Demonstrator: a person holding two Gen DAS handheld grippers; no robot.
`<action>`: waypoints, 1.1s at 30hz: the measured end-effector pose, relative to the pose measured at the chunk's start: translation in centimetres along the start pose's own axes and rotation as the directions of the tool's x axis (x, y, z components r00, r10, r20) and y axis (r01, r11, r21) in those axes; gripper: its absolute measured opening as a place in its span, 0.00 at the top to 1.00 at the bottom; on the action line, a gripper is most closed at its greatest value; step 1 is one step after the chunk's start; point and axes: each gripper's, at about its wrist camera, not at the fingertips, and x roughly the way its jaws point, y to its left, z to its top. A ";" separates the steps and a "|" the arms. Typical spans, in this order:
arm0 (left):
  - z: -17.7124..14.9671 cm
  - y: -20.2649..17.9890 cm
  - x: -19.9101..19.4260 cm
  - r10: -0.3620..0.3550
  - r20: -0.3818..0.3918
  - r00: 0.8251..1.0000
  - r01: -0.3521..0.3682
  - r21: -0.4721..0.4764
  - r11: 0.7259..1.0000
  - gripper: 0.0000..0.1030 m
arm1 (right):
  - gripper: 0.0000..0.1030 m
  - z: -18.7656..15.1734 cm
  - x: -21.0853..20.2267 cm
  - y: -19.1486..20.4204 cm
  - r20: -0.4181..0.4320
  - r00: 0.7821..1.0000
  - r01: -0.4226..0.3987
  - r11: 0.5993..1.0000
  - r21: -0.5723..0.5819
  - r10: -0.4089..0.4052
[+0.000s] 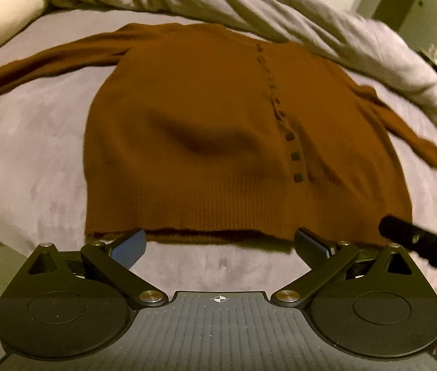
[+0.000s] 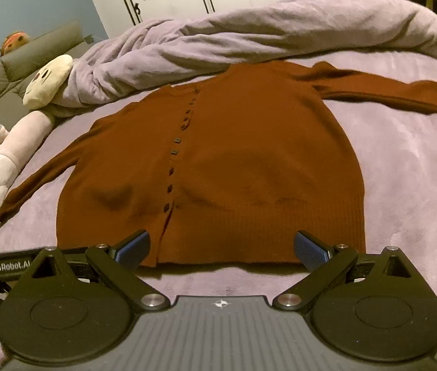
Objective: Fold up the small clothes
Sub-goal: 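Grasp the cuff of a brown cardigan sleeve with the right tool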
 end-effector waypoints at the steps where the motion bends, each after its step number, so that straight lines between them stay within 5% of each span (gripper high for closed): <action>1: 0.0 -0.2 0.2 0.009 -0.005 1.000 -0.009 0.015 1.000 0.00 | 0.04 -0.2 0.1 -0.2 -0.002 1.000 -0.009 1.000 0.012 0.009; 11: 1.3 -0.4 0.5 0.039 0.013 0.999 -0.040 0.038 0.998 0.00 | 0.04 0.9 0.6 -5.9 0.018 0.995 -0.095 0.967 0.238 0.094; 17: 3.7 -0.2 1.2 0.090 0.044 0.995 -0.091 0.021 0.996 0.00 | 0.04 4.9 -0.4 -15.8 0.191 0.979 -0.017 0.914 0.405 -0.067; 24: 6.1 -0.9 4.0 0.134 0.028 0.991 -0.134 -0.003 0.991 0.00 | 0.10 9.0 -1.8 -30.3 0.323 0.899 -0.008 0.727 0.686 -0.295; 27: 7.2 -1.5 5.2 0.147 0.027 0.989 -0.146 -0.012 0.989 0.00 | 0.30 9.5 -0.9 -34.7 0.286 0.892 -0.002 0.630 0.777 -0.349; 30: 7.8 -1.9 6.2 0.167 0.025 0.986 -0.168 0.007 0.986 0.00 | 0.40 9.6 0.5 -37.4 0.232 0.891 0.020 0.544 0.839 -0.391; 33: 8.4 -2.0 6.9 0.182 0.026 0.983 -0.183 0.009 0.983 0.00 | 0.53 9.0 1.2 -39.6 0.233 0.887 -0.007 0.494 0.869 -0.398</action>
